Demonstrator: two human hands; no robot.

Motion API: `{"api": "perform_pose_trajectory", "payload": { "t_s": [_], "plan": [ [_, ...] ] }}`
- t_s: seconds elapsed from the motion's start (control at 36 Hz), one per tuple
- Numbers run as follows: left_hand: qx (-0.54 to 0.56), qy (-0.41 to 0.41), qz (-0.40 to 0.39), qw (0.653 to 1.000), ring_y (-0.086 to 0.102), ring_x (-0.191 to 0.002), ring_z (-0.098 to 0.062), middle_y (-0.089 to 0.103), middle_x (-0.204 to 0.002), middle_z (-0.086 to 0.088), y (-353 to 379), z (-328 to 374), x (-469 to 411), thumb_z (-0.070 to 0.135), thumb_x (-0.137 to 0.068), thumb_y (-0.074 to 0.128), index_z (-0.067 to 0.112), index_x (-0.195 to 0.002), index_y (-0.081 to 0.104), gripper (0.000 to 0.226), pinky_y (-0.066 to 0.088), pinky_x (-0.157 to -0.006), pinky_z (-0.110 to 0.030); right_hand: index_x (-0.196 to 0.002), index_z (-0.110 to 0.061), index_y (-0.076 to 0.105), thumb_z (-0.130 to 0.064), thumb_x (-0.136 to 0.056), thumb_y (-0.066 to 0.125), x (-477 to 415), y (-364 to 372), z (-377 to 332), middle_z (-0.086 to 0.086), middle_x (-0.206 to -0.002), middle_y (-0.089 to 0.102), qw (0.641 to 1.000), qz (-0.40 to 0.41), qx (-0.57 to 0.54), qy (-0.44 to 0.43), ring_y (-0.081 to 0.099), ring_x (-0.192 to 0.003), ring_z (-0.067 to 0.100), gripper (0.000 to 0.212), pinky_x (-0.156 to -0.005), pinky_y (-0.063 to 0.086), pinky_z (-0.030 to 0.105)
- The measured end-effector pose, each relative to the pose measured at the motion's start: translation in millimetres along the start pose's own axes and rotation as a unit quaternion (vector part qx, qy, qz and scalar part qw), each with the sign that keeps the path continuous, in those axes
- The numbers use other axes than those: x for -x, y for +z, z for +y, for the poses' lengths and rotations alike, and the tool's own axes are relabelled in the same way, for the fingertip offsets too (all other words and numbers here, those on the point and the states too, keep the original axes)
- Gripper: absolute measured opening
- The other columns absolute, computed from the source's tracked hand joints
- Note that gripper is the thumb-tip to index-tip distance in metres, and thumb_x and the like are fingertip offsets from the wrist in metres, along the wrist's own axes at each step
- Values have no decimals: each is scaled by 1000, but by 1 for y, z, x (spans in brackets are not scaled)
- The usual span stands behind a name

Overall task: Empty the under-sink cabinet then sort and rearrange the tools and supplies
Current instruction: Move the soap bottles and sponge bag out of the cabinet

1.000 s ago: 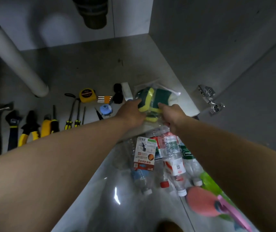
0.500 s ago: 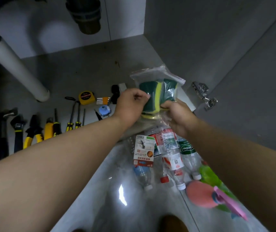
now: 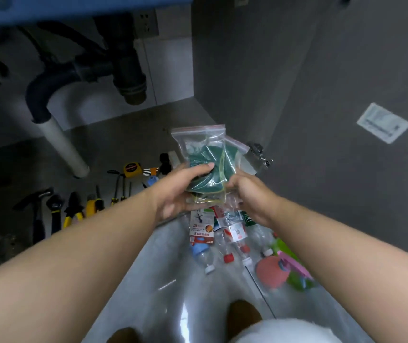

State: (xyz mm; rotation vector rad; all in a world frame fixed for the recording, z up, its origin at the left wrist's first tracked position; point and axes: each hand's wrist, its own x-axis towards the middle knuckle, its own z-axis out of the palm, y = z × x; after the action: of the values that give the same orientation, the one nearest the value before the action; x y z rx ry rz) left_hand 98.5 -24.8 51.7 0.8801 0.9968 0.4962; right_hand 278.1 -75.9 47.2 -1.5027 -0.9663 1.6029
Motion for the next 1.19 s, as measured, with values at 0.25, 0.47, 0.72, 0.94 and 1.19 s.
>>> {"api": "perform_pose_trajectory", "payload": {
  "t_s": [0.25,0.47,0.72,0.94,1.19],
  "plan": [
    [24,48,2,999,68,-116,-34,71,-125,-12,43,13,65,27,-87,78,18,-138,53,58,54,-96,-59,-130,-13,62,-42,-94,45,74,4,-28,23,-124,68,983,13,-165,-82,65,-110,40,49,-101,47,64],
    [-28,80,-13,996,67,-117,-34,72,-124,-11,71,12,100,31,-81,77,20,-132,63,54,53,-101,-54,-142,-42,51,-83,-88,31,106,26,-28,-6,-139,62,996,32,-47,-62,57,-129,19,70,-114,39,49],
    [-24,88,8,996,73,-105,-36,73,-119,-15,96,14,116,32,-78,80,16,-136,54,65,56,-94,-59,-150,-49,29,-58,-77,77,135,10,-23,-6,-137,63,988,9,-110,-112,68,-116,20,88,-102,51,53],
    [-189,40,-118,974,72,-111,-25,72,-124,-2,133,15,121,25,-88,78,30,-139,47,60,56,-97,-52,-129,-7,65,-33,-88,76,187,-44,10,19,-123,69,970,16,-225,-86,68,-115,35,50,-93,57,46],
    [-482,11,-117,869,58,-111,-4,60,-128,16,146,-10,111,69,-83,66,47,-117,60,41,49,-81,-24,-130,-7,65,-37,-84,78,238,-98,105,16,-125,69,973,72,-217,40,67,-117,32,56,-98,54,48]
  ]
}}
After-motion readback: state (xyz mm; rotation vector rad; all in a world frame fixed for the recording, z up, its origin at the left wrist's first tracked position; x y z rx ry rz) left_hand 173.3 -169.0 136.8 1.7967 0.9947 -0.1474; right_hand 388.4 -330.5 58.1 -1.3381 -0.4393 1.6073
